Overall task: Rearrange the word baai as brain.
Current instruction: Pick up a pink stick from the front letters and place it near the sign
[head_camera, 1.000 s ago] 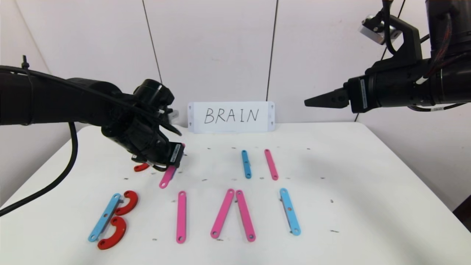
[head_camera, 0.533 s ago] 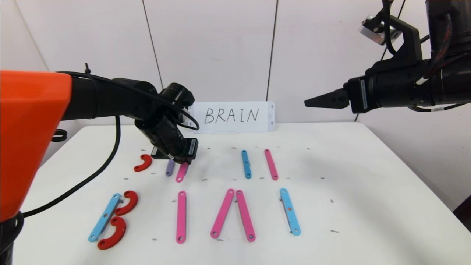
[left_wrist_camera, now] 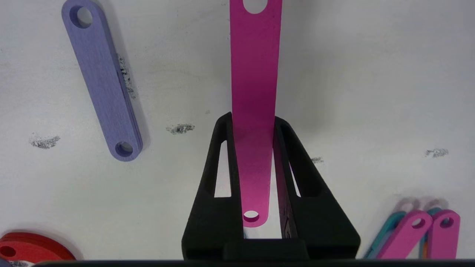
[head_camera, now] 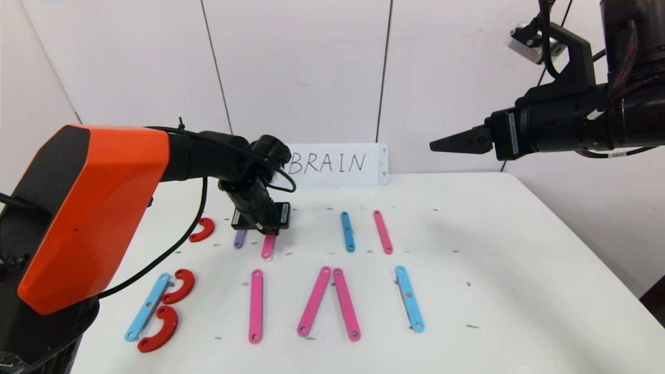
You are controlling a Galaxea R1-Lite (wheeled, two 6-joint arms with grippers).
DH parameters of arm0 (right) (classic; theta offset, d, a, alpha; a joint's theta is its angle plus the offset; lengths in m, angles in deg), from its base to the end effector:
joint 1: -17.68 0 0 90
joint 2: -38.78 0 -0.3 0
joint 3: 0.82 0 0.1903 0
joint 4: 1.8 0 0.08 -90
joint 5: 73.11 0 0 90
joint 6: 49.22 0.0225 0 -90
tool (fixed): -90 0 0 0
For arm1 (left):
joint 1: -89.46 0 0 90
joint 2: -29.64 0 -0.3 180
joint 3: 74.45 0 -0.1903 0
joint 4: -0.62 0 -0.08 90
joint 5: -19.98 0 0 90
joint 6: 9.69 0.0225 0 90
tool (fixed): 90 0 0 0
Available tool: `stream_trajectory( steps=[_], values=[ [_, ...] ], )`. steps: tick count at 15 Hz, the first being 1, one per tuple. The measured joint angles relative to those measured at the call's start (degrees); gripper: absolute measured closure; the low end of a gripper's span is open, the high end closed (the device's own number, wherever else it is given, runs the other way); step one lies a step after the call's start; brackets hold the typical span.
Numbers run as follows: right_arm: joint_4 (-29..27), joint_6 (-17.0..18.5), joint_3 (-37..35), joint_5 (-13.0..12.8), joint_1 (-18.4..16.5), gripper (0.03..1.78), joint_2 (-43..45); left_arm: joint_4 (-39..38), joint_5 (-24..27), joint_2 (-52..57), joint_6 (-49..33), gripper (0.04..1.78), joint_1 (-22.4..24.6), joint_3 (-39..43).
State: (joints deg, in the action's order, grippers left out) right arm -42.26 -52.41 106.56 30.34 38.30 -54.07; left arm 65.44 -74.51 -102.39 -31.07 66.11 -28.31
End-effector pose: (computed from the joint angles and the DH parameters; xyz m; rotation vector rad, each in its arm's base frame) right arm 0.2703 0.1073 0.3028 -0.0818 0.4420 0.5970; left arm 0.4024 -0.1718 0.1377 -0.0685 1.1042 -0.0910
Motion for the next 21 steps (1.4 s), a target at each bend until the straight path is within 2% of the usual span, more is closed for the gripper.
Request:
stream_trajectory(
  steps=[15, 18, 21],
  values=[
    [0.06, 0.0, -0.09, 0.0, -0.06, 0.07, -0.33, -1.93, -0.33, -3.51, -1.57, 1.51, -0.05, -2.65],
    [0.06, -0.02, -0.09, -0.02, -0.06, 0.07, -0.34, -1.9, -0.3, -3.43, -1.62, 1.34, -0.2, -2.62],
    [0.06, 0.0, -0.09, 0.0, -0.06, 0.07, -0.33, -1.9, -0.3, -3.32, -1.68, 0.91, -0.24, -2.62]
  ],
)
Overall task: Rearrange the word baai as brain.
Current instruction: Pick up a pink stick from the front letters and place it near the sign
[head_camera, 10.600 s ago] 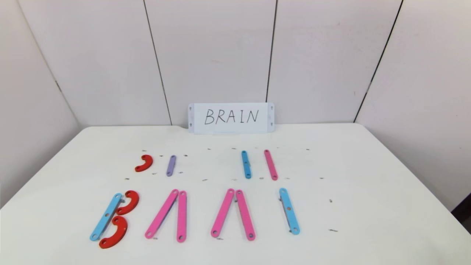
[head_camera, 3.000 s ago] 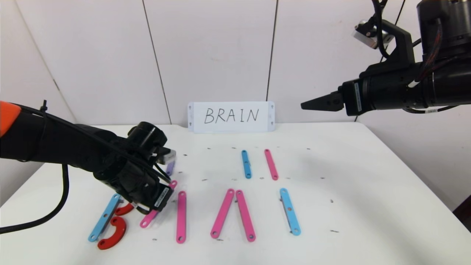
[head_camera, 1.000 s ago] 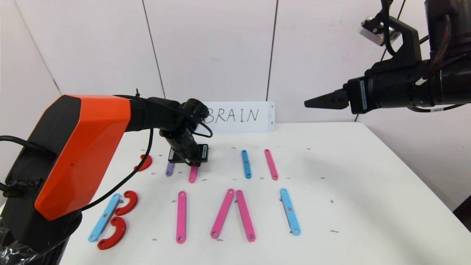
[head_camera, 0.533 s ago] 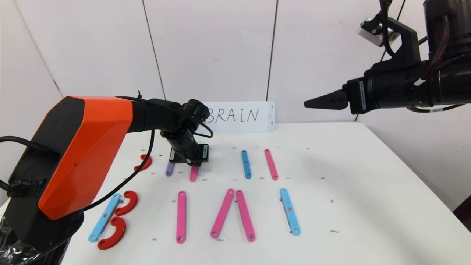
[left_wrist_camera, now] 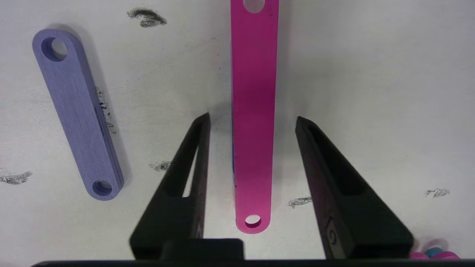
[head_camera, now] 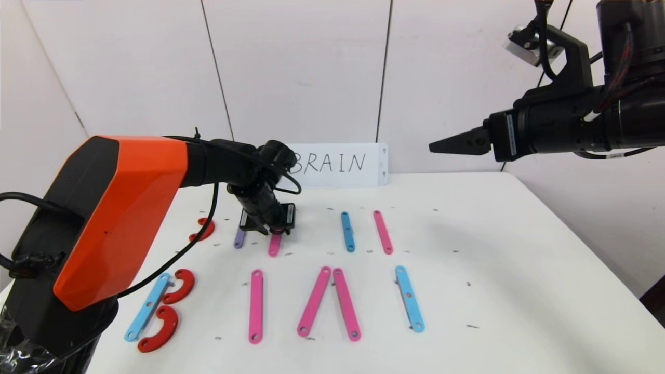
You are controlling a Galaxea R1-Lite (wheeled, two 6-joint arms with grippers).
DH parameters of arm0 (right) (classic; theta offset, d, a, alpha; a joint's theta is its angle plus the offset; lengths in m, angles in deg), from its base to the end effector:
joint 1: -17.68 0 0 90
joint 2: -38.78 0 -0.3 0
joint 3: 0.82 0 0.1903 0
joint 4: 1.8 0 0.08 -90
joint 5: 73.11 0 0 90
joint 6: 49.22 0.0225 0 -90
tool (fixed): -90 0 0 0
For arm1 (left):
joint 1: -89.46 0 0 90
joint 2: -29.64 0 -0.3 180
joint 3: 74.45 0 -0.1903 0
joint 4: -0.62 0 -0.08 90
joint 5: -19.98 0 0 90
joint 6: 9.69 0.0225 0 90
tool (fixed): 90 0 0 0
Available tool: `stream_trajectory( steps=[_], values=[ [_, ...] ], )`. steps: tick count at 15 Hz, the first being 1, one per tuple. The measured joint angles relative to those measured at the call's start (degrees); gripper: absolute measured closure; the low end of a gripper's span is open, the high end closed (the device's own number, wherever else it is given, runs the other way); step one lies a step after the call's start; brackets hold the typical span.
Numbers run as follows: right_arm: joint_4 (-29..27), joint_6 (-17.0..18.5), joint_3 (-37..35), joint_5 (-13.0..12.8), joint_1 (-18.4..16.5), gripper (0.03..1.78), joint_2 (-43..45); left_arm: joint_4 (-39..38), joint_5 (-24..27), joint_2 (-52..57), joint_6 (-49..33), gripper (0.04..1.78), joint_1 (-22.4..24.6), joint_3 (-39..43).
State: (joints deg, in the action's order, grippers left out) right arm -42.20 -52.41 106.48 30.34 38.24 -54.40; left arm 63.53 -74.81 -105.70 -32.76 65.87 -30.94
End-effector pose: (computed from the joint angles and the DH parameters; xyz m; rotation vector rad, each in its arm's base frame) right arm 0.2721 0.1076 0.3009 -0.0819 0.4482 0.5959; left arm 0.4151 -0.1792 0.1245 -0.0968 1.0841 -0.0796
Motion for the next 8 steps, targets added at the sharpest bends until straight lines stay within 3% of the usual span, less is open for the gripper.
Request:
stream_trajectory(
  steps=[2, 4, 6, 8],
  values=[
    [0.0, -0.02, 0.0, 0.0, 0.0, 0.07, 0.0, 0.04, 0.02, 0.23, 0.0, 0.55, -0.2, 0.0],
    [0.0, -0.02, 0.0, 0.0, 0.0, 0.07, 0.0, 0.06, 0.02, 0.87, -0.13, 0.3, -0.33, 0.0],
    [0.0, -0.02, 0.0, 0.0, 0.0, 0.07, 0.09, 0.52, -0.05, 2.1, -0.2, 0.13, -0.46, 0.0],
    [0.02, -0.02, 0.05, 0.0, -0.2, 0.07, 0.13, 0.91, -0.11, 3.78, -0.13, 0.08, -0.59, 0.02]
  ],
)
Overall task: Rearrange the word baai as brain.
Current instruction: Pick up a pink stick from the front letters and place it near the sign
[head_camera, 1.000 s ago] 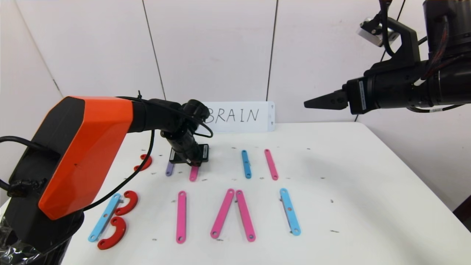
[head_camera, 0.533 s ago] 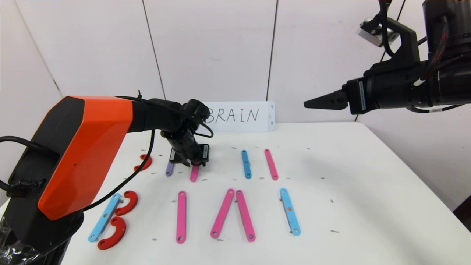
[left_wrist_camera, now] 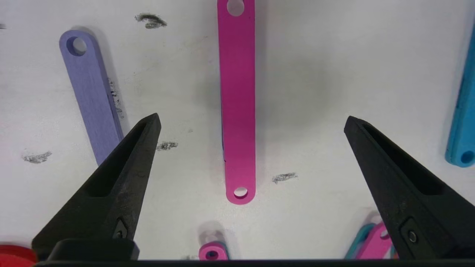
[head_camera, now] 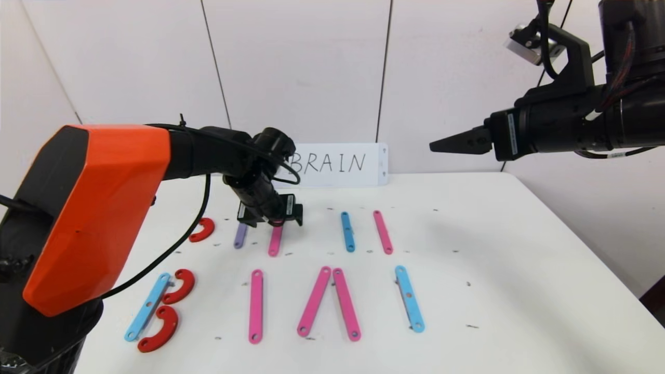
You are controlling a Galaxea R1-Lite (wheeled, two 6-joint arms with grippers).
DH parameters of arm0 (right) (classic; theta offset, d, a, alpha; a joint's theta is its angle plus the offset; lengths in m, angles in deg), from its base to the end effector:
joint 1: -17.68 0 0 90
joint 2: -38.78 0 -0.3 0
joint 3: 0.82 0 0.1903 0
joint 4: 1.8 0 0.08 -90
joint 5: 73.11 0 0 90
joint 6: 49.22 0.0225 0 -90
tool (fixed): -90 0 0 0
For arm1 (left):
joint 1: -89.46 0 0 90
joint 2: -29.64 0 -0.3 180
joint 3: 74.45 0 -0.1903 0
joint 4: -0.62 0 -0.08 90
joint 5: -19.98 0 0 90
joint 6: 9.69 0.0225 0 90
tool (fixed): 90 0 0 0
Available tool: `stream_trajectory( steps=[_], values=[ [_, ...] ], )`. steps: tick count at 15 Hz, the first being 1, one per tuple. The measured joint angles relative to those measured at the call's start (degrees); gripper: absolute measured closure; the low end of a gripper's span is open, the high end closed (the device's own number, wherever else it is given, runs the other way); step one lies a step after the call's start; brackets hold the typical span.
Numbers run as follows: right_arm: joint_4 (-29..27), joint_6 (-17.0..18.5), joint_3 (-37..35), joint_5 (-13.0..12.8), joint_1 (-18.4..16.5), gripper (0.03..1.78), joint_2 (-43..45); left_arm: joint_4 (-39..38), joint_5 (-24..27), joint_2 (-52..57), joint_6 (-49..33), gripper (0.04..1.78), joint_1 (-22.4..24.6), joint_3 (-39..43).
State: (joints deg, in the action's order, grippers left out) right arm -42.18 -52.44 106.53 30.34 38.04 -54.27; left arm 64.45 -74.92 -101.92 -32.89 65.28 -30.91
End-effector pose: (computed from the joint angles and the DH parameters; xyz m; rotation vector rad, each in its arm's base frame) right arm 0.2718 0.1065 0.3018 -0.0814 0.4446 0.5926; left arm 0.4035 -0.1791 0.1530 -0.1081 1.0384 -0.0986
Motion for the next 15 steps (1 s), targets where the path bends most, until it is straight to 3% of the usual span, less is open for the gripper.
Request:
stream_trajectory(
  steps=[5, 10, 15],
  values=[
    [0.06, 0.02, 0.06, 0.11, -0.51, 0.07, 0.22, 2.26, -2.8, 6.86, -0.78, 0.08, -1.6, 0.72],
    [0.17, 0.0, 0.09, 0.09, -0.74, 0.07, 0.57, 8.74, -3.22, 14.25, -6.78, 0.08, -4.92, 2.12],
    [0.17, 0.02, 0.09, 0.06, -0.96, 0.07, 0.68, 8.73, -7.17, 19.91, -12.08, 0.08, -7.96, 13.12]
  ],
)
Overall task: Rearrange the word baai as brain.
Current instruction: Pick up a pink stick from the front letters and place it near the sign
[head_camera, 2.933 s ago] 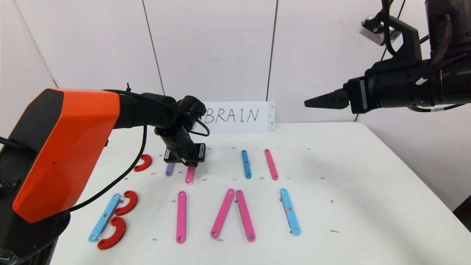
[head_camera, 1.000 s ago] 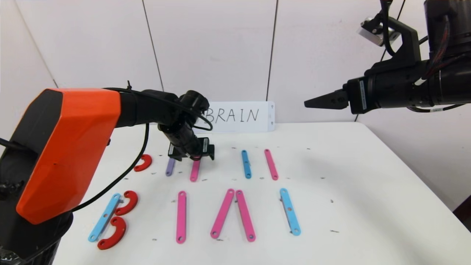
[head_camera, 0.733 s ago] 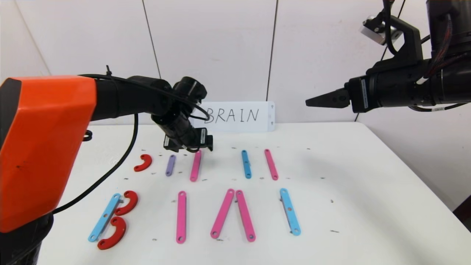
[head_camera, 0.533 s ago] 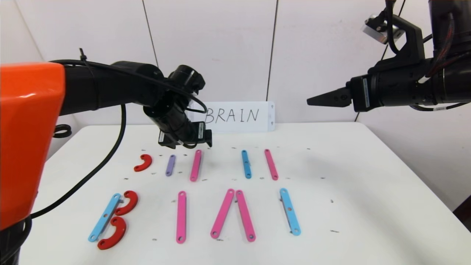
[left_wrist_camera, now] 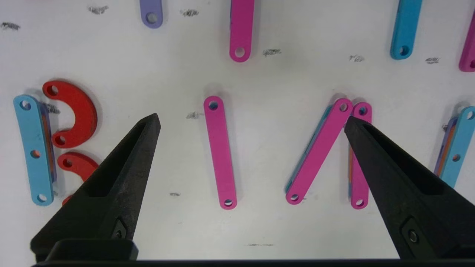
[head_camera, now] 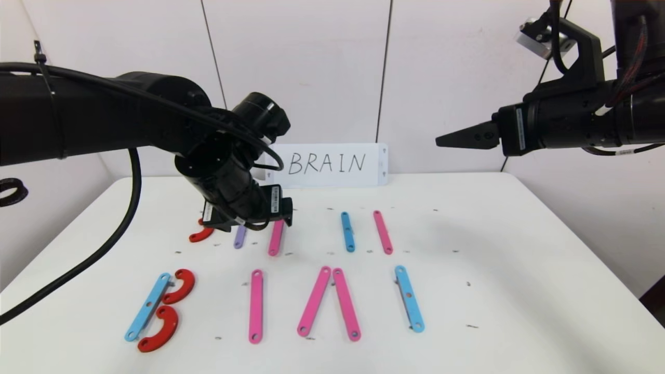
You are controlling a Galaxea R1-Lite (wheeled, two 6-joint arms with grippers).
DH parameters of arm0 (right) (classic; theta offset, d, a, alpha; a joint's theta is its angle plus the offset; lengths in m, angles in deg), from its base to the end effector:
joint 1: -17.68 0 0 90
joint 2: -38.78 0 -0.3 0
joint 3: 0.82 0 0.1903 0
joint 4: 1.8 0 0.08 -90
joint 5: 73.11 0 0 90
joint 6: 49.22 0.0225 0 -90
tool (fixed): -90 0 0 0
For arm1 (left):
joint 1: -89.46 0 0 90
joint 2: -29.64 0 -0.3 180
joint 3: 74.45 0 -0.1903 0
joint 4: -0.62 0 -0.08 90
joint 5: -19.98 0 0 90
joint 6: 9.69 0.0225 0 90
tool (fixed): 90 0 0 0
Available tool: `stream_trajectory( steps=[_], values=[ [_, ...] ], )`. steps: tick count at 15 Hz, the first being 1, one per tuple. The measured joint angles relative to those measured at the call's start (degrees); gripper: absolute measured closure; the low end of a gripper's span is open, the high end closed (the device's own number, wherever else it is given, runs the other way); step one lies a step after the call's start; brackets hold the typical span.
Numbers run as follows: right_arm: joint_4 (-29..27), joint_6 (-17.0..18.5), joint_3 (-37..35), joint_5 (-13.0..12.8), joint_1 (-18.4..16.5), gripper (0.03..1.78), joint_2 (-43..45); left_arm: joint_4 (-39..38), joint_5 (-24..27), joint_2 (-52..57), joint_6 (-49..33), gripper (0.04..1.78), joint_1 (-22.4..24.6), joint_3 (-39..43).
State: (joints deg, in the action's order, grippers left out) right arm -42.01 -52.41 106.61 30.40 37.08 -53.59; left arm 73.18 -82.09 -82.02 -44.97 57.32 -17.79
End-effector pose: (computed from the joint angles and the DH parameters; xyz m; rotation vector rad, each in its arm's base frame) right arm 0.2703 0.1007 0.3059 -0.0761 0.4286 0.5773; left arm 0.2961 -0.1805 0.2282 -0.1583 1.0319 -0.0019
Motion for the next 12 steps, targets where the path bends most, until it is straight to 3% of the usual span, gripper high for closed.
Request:
stream_trajectory(
  steps=[4, 12],
  values=[
    [-0.2, 0.0, -0.02, 0.0, 0.0, 0.07, 0.01, -2.5, -0.49, 2.86, -2.58, 0.08, -1.96, 9.62],
    [-0.22, 0.0, -0.05, 0.0, 0.02, 0.07, 0.09, -20.53, 0.2, 1.51, -2.72, 0.08, -2.34, 29.44]
  ],
)
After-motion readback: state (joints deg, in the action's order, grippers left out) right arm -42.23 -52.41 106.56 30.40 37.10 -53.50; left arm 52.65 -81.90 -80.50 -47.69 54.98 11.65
